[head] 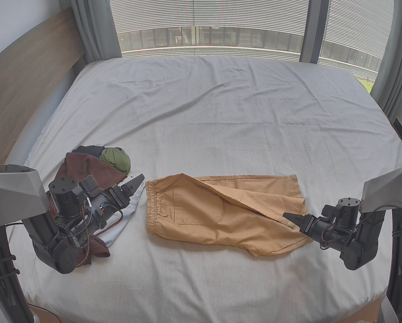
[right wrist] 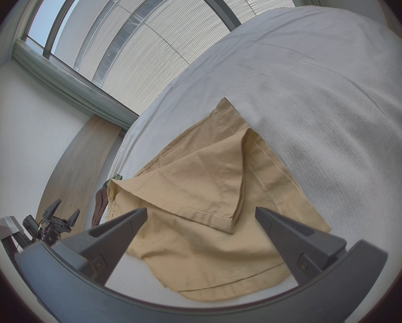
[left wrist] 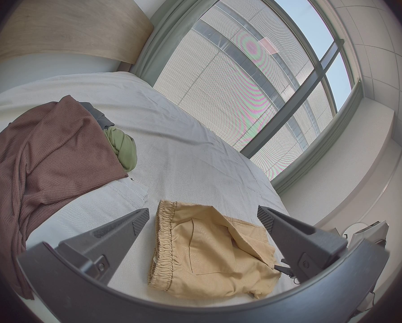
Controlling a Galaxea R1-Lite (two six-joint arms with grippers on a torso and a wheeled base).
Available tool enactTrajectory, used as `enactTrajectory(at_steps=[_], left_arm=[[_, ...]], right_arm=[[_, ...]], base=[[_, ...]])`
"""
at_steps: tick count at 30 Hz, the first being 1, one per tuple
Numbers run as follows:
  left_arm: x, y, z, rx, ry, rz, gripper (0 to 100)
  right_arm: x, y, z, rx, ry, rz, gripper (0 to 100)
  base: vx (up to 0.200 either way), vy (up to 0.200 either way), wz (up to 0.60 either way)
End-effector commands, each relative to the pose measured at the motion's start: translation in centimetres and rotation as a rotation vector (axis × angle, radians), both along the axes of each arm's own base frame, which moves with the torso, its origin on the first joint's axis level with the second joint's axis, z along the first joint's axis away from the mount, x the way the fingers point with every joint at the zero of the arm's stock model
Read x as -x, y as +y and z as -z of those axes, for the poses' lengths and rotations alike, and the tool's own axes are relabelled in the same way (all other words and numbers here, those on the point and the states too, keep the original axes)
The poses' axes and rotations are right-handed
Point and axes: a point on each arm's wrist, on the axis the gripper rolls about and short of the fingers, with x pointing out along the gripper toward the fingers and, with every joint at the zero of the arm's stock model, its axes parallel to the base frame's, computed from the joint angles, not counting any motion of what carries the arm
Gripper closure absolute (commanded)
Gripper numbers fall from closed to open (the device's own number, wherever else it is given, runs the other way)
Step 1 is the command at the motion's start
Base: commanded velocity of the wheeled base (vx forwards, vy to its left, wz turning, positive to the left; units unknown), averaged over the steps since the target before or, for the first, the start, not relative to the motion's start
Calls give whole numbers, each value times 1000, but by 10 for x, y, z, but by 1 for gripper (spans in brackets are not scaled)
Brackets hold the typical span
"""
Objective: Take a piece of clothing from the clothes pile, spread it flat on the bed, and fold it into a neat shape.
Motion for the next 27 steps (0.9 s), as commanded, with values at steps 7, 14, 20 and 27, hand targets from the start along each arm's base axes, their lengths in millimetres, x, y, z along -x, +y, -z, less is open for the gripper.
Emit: enactTrajectory(at_steps=[7,14,20,27], left_arm=[[0,0,0,1,0,0,0],[0,1,-1,1,-2,-5,0],[0,1,-1,1,-5,-5,0],[0,1,-1,1,-3,-6,0]], right_arm=[[-10,5,19,4,21,-3,0],[-21,7,20,4,33,3,0],[-23,9,16,-4,19,3,100],[-22,10,4,-28,4,8,100]], base=[[0,0,0],[0,0,0],[0,0,0],[0,0,0]])
